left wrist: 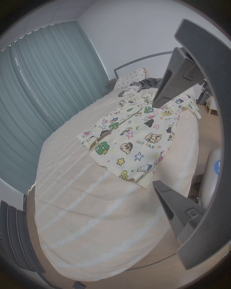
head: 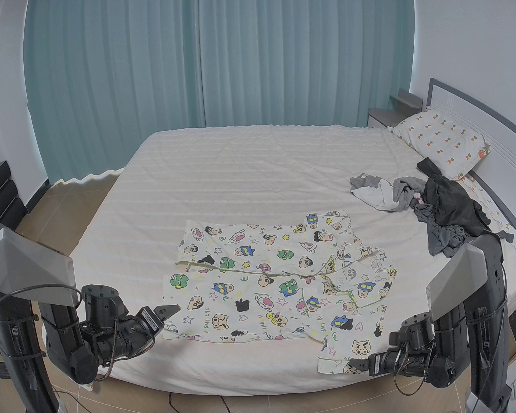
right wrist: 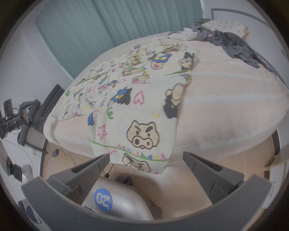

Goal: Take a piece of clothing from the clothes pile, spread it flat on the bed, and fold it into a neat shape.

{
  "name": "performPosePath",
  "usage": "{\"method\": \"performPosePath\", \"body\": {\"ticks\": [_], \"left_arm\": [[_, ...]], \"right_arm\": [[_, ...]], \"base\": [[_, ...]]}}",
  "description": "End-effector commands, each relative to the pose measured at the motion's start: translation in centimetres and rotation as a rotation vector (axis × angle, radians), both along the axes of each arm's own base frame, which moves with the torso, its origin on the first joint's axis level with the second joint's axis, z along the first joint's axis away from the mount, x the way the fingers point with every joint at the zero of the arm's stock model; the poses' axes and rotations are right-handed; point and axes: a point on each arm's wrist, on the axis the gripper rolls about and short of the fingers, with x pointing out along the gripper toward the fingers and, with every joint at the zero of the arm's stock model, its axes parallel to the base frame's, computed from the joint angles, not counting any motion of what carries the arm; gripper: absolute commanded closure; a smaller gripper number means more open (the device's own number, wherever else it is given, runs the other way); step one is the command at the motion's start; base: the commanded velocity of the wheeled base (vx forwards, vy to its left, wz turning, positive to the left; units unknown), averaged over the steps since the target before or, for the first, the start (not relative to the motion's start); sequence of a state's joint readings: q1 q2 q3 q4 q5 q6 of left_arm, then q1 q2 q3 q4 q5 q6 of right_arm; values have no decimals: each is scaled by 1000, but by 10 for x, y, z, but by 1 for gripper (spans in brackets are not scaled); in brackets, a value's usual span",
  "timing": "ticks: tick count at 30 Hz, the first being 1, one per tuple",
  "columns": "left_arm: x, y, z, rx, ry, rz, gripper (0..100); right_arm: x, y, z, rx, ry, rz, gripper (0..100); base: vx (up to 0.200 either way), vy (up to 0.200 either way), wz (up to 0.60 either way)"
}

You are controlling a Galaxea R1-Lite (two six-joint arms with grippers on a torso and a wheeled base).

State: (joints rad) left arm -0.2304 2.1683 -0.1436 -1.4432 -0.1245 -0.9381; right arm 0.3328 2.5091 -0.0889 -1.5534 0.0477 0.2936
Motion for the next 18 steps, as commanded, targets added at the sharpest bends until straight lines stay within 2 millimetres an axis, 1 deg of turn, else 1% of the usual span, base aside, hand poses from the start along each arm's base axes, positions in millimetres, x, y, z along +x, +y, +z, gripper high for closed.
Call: {"method": "performPosePath", "body": {"ticks": [1,6,11,14,16,17,18], "left_arm": [[-2,0,-9,4,8,0,0],[-4,0,-13,3,2,-6,0],[-4,-1,-13,3,2,-9,0],[-4,-1,-13,1,1,-9,0],[-4,-1,-13,1,0,-9,0],[-3,-1,-13,0,-2,-9,0],[-3,-1,-13,0,-2,-9,0]], "right_arm": [[3,-2,0,1,-13,-4,0],[3,-4,1,-1,-14,-13,0],[6,-4,9,5,-54,-21,0],[10,-9,17,2,-92,-46,0],[10,-9,14,-5,-84,-38,0],[9,-10,7,-26,-63,-24,0],[9,-10,5,-35,-59,-13,0]], "base": [[0,0,0],[0,0,0],[0,0,0],[0,0,0],[0,0,0],[0,0,0],[0,0,0]]}}
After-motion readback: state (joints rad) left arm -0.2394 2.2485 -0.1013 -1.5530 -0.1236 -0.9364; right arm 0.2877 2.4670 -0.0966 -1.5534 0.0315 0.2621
